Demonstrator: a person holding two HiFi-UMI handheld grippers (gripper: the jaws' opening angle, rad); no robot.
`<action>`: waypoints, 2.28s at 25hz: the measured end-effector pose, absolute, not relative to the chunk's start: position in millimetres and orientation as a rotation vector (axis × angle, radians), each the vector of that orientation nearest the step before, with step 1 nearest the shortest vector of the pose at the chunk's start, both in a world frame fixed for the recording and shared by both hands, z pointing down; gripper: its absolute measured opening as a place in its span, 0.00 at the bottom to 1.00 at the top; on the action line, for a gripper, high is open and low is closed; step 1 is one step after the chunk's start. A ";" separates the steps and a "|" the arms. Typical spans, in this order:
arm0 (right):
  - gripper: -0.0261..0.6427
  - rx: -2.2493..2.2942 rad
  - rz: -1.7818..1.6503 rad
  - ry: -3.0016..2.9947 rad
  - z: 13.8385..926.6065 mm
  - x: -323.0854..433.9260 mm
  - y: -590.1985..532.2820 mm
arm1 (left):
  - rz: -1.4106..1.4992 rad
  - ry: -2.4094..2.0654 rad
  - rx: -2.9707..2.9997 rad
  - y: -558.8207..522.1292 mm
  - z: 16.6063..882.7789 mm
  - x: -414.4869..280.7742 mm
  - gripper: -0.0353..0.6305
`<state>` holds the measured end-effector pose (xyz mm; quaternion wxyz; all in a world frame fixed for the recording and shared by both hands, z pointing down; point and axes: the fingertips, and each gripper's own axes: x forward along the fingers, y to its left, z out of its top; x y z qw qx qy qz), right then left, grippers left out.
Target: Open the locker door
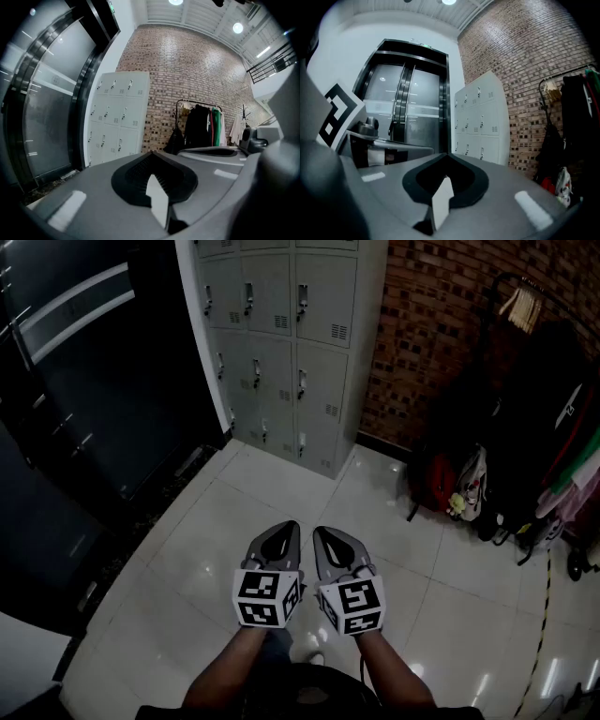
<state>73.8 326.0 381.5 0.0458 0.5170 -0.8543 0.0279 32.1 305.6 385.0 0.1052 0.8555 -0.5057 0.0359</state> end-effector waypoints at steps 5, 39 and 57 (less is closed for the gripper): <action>0.04 1.555 0.066 -2.599 391.0 70.4 289.7 | 0.086 -1.487 2.518 269.9 391.2 32.9 0.06; 0.04 1.659 0.083 -2.472 387.2 -16.4 -17.1 | 0.085 -1.345 2.547 -32.7 387.2 -58.2 0.06; 0.04 1.648 0.107 -2.540 391.6 11.8 -161.6 | 0.119 -1.363 2.542 -171.5 398.2 -25.0 0.06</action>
